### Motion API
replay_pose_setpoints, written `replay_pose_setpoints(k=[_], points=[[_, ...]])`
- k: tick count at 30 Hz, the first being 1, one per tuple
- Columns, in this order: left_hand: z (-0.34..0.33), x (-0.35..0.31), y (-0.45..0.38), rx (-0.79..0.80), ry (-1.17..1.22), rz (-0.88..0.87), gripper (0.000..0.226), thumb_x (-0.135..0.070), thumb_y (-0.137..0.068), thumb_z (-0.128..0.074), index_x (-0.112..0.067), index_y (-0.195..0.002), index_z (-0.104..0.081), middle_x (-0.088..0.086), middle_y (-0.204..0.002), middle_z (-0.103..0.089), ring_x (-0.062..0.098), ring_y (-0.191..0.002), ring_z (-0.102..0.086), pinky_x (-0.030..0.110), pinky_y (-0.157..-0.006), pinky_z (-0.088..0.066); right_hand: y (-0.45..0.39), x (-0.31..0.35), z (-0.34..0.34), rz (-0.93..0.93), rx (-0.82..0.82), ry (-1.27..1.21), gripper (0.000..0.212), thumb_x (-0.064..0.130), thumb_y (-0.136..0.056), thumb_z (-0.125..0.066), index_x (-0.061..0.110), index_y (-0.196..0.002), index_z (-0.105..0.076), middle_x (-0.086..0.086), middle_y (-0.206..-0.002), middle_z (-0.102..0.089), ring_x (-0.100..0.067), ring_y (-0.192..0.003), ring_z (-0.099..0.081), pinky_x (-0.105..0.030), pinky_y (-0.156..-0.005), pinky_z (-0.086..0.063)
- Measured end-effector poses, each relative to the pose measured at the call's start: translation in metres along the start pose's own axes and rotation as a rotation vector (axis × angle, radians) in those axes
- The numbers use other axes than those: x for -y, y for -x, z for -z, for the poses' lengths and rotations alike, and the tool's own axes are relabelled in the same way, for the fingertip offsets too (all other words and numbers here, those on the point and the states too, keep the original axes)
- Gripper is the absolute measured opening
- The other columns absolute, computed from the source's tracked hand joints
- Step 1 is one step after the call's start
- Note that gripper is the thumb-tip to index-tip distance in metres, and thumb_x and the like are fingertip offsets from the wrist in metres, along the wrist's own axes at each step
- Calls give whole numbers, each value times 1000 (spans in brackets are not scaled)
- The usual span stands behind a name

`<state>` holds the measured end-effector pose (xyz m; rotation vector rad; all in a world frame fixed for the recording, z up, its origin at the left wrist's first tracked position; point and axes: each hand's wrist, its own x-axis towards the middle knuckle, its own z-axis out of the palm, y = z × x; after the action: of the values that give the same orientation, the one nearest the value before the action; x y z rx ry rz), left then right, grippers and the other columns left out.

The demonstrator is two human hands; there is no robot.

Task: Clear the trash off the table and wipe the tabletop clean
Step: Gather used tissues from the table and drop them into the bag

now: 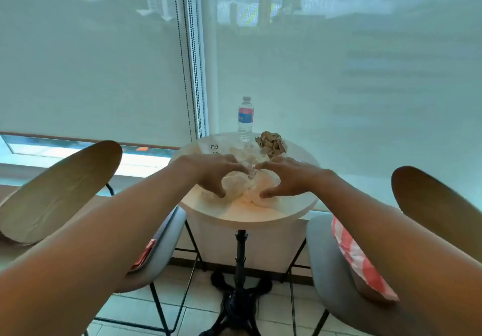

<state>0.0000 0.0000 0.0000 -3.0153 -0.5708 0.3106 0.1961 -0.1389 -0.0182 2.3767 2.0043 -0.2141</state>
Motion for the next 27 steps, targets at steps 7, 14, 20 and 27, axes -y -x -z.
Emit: replay_pose_setpoints(k=[7,14,20,27], points=[[-2,11,-23,191,-46,-52,93,-21,-72,-83,-59,-140,-31,-8,-138,-39,21,-109,-58,41,-85,-57,-11,9,-9,-61,-5,-41,75,67,-79,-71,52,-143,-36,3,-149,-45,-24,-136,-42,-52,-110,-39],[-10,25,-31,168,-45,-136,72,-17,-83,-75,-52,-136,-42,-4,-131,-39,18,-86,-66,24,-54,-57,-17,20,-16,-92,-14,-45,39,47,-86,-70,47,-120,-52,3,-131,-51,-22,-119,-50,-45,-99,-47],[-12,34,-34,99,-78,-189,62,-25,-85,-71,-44,-137,-44,-4,-131,-43,16,-93,-63,27,-61,-53,-21,24,-14,-107,-46,-115,27,39,-86,-72,40,-107,-56,7,-116,-47,-17,-106,-47,-36,-91,-43],[-7,39,-35,31,-105,-214,64,-33,-88,-64,-29,-148,-40,0,-135,-49,20,-121,-50,36,-89,-49,-20,26,-12,-161,-72,-150,24,36,-77,-72,37,-89,-50,14,-102,-41,-18,-96,-48,-39,-86,-48]])
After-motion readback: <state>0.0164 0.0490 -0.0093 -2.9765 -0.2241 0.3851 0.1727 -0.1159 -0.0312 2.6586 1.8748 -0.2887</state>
